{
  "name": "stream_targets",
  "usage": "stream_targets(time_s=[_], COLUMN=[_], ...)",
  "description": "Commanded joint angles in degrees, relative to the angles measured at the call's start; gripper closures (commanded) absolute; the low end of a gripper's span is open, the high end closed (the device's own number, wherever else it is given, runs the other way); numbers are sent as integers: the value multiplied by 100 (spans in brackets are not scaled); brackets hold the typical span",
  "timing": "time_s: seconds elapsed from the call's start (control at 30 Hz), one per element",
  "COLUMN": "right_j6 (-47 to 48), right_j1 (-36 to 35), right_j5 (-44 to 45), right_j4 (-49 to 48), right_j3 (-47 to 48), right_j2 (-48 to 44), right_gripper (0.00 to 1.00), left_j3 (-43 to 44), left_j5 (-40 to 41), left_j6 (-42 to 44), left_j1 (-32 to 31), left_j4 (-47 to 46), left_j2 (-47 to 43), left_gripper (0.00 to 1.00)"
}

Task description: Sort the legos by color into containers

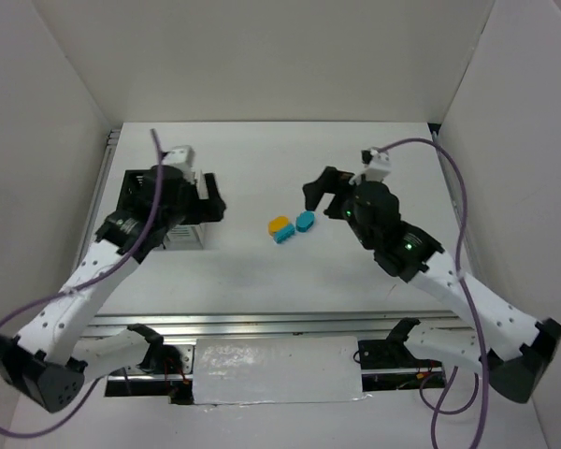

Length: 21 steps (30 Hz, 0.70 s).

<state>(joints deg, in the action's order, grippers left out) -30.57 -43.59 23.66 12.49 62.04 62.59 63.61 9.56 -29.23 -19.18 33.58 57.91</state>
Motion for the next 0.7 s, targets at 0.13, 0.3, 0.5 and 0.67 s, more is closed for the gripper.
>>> stream_targets(time_s=[0.13, 0.3, 0.5, 0.67], right_j6=[-161, 148, 218, 279], right_j1=[202, 255, 308, 316], right_j5=[79, -1011, -1284, -1522], right_j4=[940, 719, 974, 878], right_j3=[-903, -1475, -1677, -1801], right_j2=[-2009, -2900, -3015, -3112], right_gripper=[0, 0, 0, 0], left_j3=[1186, 1960, 1902, 1751], left_j5=[-903, -903, -904, -1036], left_j6=[585, 1418, 1807, 2000], left_j1=[-1385, -1720, -1931, -1949], left_j4=[-959, -1143, -1615, -1925], left_j2=[2336, 3910, 4852, 5177], left_gripper=[1, 0, 0, 1])
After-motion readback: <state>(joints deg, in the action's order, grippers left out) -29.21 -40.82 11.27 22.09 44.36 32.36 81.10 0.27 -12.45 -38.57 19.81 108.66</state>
